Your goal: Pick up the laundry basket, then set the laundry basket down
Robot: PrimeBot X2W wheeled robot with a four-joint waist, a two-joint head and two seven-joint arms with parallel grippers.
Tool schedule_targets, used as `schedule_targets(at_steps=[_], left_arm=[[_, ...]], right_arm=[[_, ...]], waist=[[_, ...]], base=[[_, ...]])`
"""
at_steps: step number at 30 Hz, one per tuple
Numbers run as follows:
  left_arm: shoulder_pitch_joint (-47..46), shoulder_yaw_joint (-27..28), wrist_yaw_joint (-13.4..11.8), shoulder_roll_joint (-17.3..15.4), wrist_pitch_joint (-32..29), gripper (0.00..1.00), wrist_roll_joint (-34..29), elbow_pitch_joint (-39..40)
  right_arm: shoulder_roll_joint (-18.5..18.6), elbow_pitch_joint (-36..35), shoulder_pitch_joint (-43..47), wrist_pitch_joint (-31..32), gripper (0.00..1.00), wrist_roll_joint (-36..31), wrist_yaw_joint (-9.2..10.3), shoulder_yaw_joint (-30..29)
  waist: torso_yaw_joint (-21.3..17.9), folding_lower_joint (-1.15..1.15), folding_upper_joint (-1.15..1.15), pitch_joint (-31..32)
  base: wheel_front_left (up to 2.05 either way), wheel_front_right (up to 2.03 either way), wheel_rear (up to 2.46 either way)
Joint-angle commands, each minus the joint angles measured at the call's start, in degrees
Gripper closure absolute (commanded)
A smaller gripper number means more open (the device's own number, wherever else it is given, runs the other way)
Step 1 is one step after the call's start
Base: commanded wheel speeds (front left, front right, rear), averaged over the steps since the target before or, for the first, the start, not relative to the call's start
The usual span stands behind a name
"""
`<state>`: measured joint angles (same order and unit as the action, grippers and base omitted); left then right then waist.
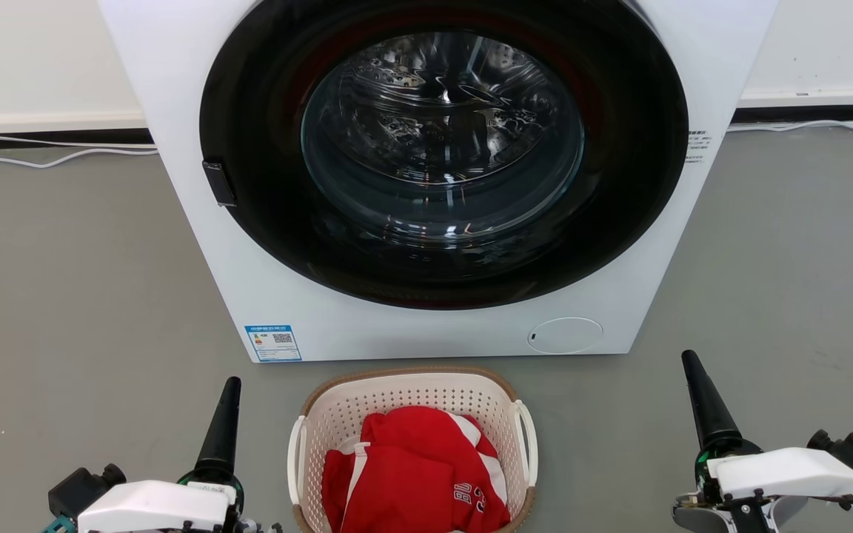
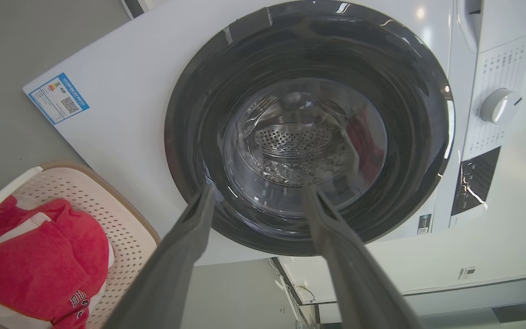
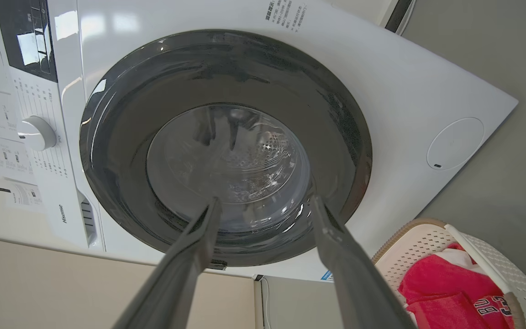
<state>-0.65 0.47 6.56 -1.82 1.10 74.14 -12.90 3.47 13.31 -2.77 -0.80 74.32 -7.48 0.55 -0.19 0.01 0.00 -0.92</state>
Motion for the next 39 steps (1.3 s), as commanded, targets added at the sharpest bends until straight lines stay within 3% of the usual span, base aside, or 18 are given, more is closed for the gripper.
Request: schedule_targets(at_steps=[1,19,39], left_arm=[[-2.99,0.38,0.34,-0.42,0.64,0.00,-1.88,2.06],[-3.47,-1.95,-2.09,-0.57,3.70,0.00,-17.18,4.54],[-3.94,-3.85,-3.40,-0.72,6.95,0.00,-28.40,6.72]], right_arm=[[0.82,-2.19,-3.08,-1.15,0.00,-2.11,-0.01,1.03],[0.63,-3.46,-4.04,-4.17,0.00,-19.41,-0.01,2.58],[0.62,-4.62,-5.09,-7.36,0.00,-33.15,-0.01,4.16]], waist=[[-0.02,-0.01,0.00,-0.05],[-0.16,-0.01,0.00,-0.46],[-0.19,-0.01,0.00,-0.55]], base=[[0.00,0.00,0.00],[0.00,0.00,0.00],[0.00,0.00,0.00]])
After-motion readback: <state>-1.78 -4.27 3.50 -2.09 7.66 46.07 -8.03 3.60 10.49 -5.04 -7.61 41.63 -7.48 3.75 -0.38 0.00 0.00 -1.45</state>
